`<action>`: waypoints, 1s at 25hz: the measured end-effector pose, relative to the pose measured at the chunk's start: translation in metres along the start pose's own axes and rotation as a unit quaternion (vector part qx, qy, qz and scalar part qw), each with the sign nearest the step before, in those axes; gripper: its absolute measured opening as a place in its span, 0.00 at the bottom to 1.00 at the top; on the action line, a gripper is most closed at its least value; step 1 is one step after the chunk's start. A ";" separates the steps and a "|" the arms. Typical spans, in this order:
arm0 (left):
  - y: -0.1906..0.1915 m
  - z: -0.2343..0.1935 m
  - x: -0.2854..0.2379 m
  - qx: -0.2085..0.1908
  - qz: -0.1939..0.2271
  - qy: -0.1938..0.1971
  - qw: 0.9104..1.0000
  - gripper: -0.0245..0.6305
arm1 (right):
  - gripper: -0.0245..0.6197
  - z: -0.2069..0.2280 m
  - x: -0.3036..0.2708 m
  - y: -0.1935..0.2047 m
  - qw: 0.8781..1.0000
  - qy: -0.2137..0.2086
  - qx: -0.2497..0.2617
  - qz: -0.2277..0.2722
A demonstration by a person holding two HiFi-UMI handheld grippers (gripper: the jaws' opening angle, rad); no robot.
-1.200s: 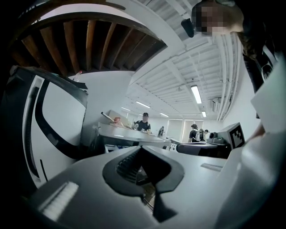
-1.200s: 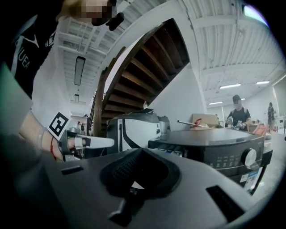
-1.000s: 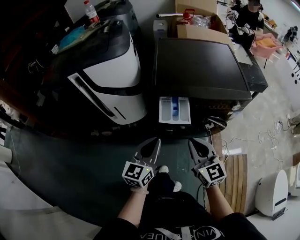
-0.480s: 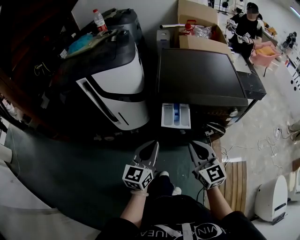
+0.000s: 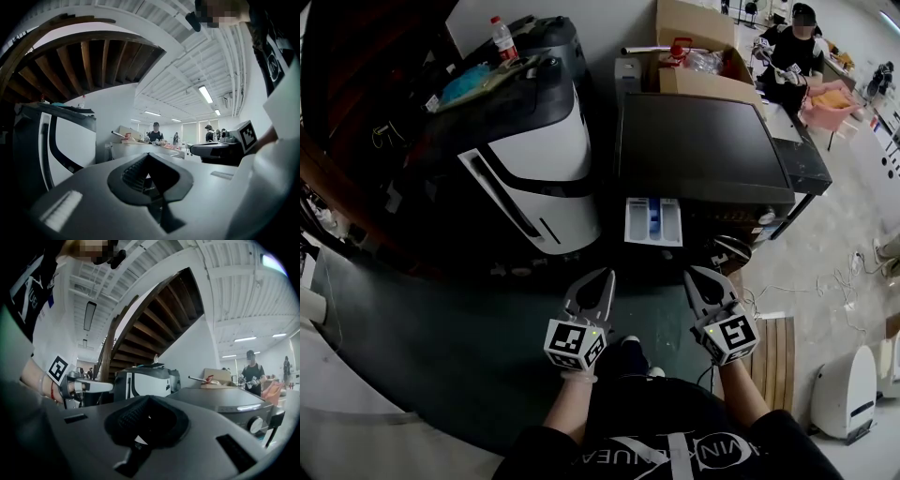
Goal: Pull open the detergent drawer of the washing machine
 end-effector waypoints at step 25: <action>-0.011 0.005 0.008 -0.010 0.007 -0.017 1.000 0.05 | 0.05 0.005 0.012 -0.007 1.000 0.001 0.004 0.007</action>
Point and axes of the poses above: the fingertips, and each gripper's own axes: x backward along the fingers, z to its right, y out of its underside, the point moved 9 cm from there along x, backward along the fingers, and after that the axes turned 8 degrees about -z, right-handed, at the moved point
